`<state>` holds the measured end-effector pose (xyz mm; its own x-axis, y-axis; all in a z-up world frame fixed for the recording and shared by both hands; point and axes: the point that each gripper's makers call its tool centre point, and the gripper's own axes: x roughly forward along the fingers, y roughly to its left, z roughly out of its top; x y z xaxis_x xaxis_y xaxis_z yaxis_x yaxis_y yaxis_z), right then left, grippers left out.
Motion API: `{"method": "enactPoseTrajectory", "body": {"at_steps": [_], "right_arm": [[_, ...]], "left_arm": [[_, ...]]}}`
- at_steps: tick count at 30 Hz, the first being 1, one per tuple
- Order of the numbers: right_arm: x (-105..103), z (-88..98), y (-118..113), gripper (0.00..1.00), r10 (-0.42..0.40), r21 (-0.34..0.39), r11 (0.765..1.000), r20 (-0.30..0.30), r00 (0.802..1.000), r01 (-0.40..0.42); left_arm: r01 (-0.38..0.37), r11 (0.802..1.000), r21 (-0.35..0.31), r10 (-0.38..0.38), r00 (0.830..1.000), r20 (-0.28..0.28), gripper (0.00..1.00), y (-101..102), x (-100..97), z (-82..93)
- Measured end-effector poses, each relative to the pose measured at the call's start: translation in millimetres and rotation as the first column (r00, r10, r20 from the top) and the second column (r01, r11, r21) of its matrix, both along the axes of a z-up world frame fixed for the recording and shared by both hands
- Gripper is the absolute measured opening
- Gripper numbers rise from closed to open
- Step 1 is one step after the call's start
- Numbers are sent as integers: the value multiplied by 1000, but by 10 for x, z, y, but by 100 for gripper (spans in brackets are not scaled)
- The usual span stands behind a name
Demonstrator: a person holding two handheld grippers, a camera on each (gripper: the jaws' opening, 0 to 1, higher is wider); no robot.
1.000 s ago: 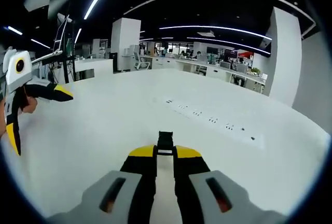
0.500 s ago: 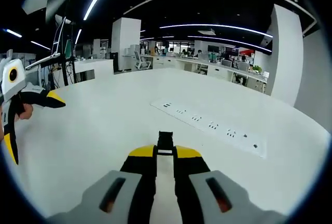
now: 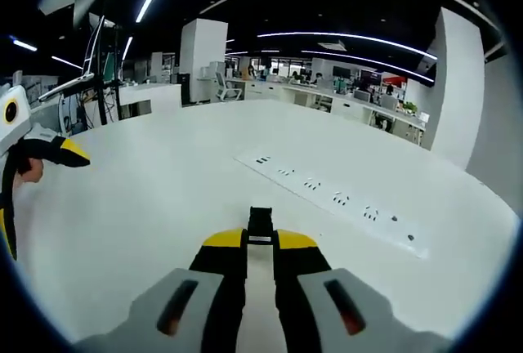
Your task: Snap the two parts of the plastic buckle together until the buckle closes and remains connected.
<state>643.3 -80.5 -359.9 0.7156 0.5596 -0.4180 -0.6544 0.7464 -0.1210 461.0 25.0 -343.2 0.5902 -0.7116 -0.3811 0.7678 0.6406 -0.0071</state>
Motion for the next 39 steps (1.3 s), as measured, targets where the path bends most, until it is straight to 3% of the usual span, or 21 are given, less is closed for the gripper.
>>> {"method": "enactPoseTrajectory", "body": {"at_steps": [13,35,39], "right_arm": [[159,20,141,10,8,-1,1000,5,1000,-8],[66,-85,93,10,14,-13,1000,-23,1000,-14],[94,-108,100,10,18,-17,1000,-17,1000,-18]], "left_arm": [[-7,1000,14,7,1000,-1,99,39,25,-34],[-6,1000,24,6,1000,-2,99,37,22,-35],[-5,998,55,4,1000,12,99,49,35,-73]]}}
